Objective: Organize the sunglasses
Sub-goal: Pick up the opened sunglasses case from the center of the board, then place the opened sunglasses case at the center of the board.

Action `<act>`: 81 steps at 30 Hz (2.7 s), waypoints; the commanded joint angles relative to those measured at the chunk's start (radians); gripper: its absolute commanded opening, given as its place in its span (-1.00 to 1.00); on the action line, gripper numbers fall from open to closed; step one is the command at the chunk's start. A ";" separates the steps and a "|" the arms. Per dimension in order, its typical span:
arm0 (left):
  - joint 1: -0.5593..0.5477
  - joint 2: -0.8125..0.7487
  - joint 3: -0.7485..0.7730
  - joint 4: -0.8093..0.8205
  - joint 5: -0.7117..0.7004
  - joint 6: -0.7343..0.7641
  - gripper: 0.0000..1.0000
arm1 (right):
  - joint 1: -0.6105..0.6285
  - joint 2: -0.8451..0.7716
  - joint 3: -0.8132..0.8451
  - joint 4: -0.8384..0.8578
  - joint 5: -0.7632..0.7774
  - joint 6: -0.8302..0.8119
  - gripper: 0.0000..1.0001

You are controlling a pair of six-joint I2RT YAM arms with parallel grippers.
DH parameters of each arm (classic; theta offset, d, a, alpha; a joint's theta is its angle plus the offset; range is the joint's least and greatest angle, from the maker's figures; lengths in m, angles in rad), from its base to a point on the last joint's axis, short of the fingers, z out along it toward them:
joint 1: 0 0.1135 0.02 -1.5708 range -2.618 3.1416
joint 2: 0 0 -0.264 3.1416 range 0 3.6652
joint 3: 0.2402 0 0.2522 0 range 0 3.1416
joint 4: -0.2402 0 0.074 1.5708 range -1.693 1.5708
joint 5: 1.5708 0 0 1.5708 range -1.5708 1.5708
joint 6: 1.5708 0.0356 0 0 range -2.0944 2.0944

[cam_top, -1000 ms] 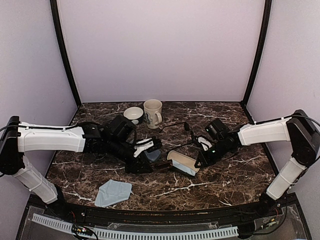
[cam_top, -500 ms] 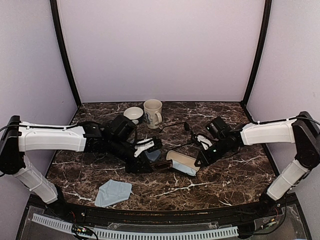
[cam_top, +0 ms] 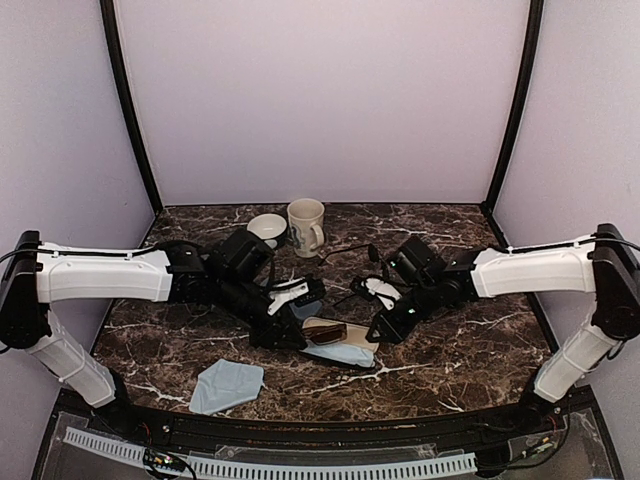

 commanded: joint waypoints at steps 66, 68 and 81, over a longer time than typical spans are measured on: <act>0.021 0.320 0.088 0.075 0.212 0.089 -0.51 | 0.171 0.045 0.000 0.193 0.273 -0.183 -0.70; 0.023 0.319 0.083 0.084 0.210 0.084 -0.51 | 0.178 0.044 -0.004 0.194 0.285 -0.183 -0.70; 0.042 0.288 0.077 0.072 0.201 0.092 -0.52 | 0.188 0.045 -0.016 0.204 0.304 -0.183 -0.70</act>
